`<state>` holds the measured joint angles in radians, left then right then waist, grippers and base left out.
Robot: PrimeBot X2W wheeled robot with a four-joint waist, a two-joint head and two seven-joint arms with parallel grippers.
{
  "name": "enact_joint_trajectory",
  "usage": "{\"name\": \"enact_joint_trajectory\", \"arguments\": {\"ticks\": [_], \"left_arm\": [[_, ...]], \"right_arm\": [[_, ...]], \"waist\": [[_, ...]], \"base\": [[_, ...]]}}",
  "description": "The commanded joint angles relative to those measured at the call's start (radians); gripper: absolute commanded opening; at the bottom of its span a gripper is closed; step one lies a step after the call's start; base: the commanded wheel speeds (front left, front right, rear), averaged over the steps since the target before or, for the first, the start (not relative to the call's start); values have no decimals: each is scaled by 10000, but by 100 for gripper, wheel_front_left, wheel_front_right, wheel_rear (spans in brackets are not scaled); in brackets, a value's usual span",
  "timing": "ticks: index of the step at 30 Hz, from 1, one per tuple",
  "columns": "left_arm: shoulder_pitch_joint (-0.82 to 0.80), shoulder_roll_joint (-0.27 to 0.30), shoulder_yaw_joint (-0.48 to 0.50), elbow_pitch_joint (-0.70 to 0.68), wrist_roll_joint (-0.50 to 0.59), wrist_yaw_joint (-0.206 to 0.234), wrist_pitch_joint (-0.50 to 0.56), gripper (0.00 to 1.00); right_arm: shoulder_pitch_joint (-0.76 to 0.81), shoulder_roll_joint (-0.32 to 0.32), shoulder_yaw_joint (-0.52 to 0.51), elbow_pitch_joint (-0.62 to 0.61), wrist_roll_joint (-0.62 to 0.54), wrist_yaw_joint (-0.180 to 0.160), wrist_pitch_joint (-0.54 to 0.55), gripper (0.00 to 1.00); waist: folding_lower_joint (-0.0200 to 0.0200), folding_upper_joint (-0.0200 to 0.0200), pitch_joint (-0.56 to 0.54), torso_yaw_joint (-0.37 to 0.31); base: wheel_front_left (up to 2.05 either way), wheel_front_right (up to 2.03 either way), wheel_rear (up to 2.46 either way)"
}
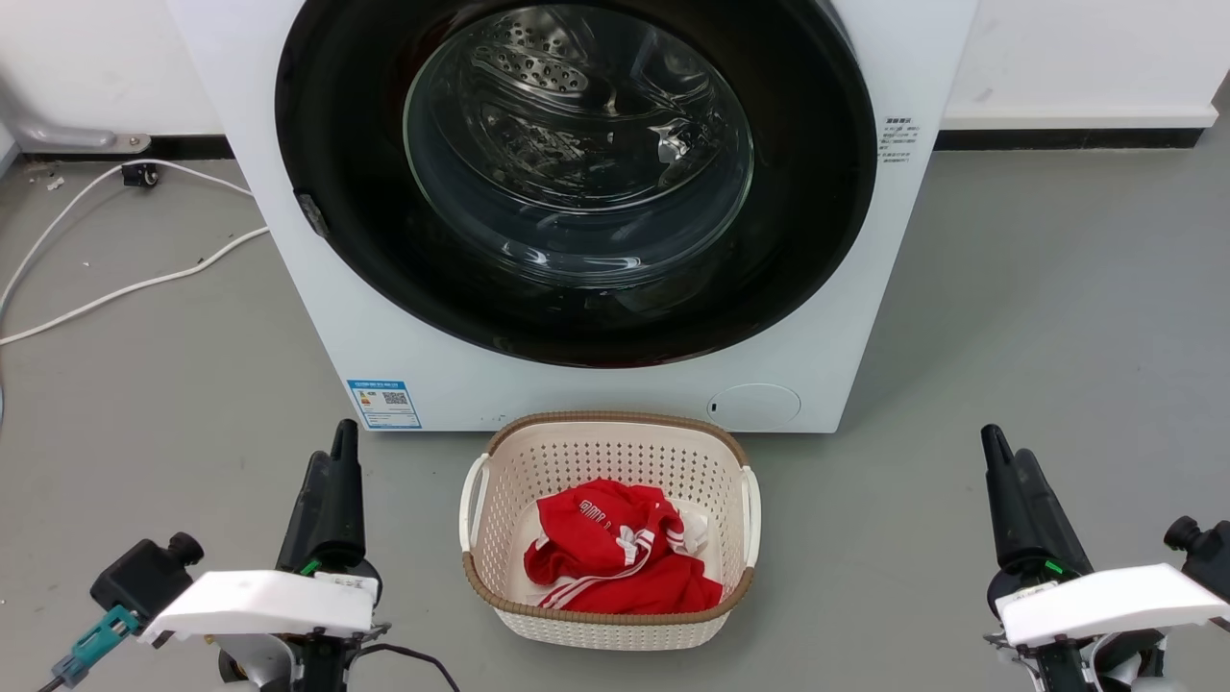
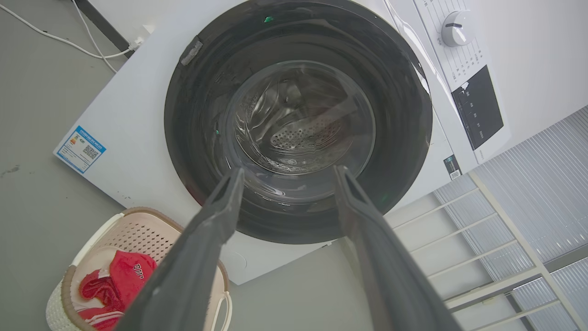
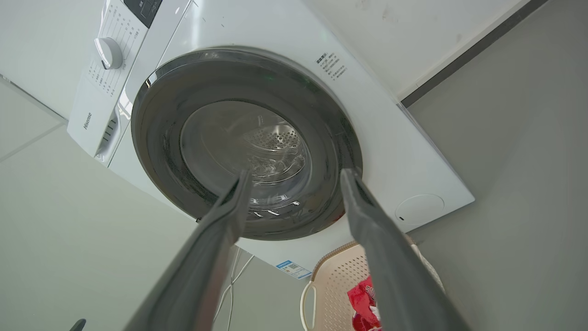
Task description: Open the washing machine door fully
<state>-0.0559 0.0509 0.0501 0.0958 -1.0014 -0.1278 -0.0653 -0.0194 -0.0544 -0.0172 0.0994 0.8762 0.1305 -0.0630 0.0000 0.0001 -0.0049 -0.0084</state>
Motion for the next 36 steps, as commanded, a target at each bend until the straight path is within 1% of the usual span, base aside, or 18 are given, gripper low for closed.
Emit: {"name": "enact_joint_trajectory", "arguments": {"ticks": [1, 10, 18, 24, 36], "left_arm": [[-29, 29, -56, -204, 380, 42, -98, 100], [83, 24, -348, -303, 2095, 194, -385, 100], [174, 20, -572, -359, 3342, 347, -614, 100], [232, 18, -663, -374, 3943, 462, -775, 100], [314, 11, -797, -345, 5382, 545, -1082, 100]], "right_arm": [[-22, -6, 33, -198, -377, 1, -106, 100], [74, 2, 105, -309, -1963, 2, -168, 100], [148, 9, 166, -413, -3141, 2, -118, 100], [207, 14, 182, -484, -3954, 1, -51, 100], [324, 24, 234, -592, -5307, 1, -27, 100]], "waist": [[0, -1, -2, 4], [0, -1, -27, 4], [0, -1, -36, 28], [0, -1, -66, 49], [0, -1, -124, 79]], "base": [[0, 0, 0], [0, 0, 0], [0, 0, 0], [0, 0, 0], [0, 0, 0]]}}
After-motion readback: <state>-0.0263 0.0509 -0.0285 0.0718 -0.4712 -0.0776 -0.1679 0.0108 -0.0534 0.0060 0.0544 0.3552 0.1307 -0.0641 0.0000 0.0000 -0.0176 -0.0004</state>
